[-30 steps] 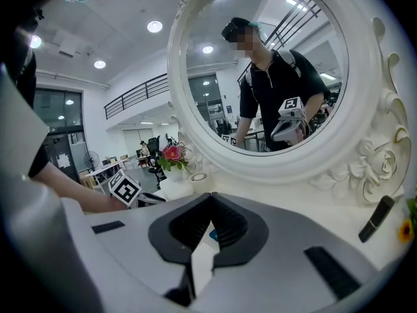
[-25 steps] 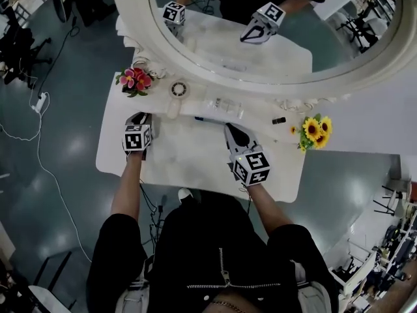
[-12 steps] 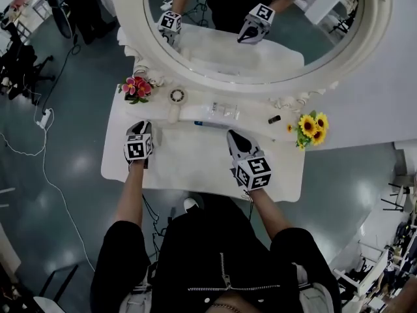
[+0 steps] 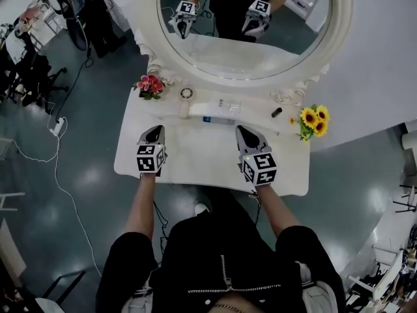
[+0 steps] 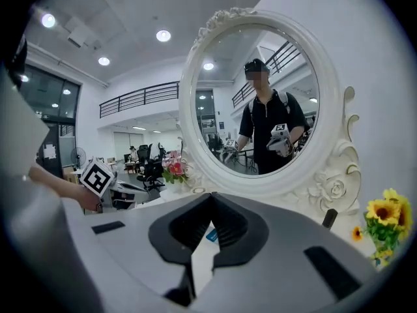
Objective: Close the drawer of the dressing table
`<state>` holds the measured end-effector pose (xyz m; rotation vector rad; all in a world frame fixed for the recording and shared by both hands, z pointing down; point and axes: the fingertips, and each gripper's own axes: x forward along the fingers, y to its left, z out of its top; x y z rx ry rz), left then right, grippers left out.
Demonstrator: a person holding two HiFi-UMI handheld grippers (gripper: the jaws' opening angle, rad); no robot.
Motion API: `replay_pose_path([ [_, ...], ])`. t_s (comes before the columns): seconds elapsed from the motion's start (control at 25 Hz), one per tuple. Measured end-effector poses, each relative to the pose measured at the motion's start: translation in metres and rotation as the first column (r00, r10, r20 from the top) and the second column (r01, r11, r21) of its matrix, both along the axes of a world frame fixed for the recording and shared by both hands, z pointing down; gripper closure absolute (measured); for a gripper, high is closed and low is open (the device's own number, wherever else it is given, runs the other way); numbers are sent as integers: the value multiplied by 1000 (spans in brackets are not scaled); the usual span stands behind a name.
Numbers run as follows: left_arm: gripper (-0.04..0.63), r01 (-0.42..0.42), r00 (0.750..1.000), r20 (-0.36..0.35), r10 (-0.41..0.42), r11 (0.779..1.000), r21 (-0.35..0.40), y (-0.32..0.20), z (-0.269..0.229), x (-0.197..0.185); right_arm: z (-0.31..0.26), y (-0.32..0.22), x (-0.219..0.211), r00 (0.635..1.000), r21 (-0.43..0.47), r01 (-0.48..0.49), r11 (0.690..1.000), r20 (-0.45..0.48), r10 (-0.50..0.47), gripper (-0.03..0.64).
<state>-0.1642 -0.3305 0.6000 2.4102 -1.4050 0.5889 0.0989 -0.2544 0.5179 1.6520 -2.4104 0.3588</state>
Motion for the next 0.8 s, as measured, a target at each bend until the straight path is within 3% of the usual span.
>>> replay_pose_path([
  [0.48,574,-55,991,-108,77,980,194,73,-103,30,-37,50,2,999,97,-38,995,-7,39,615],
  [0.8,574,-49,991,-108,75,973,227,104,-110,19,-43,70,-3,999,122,-46,991,-14,48,615],
])
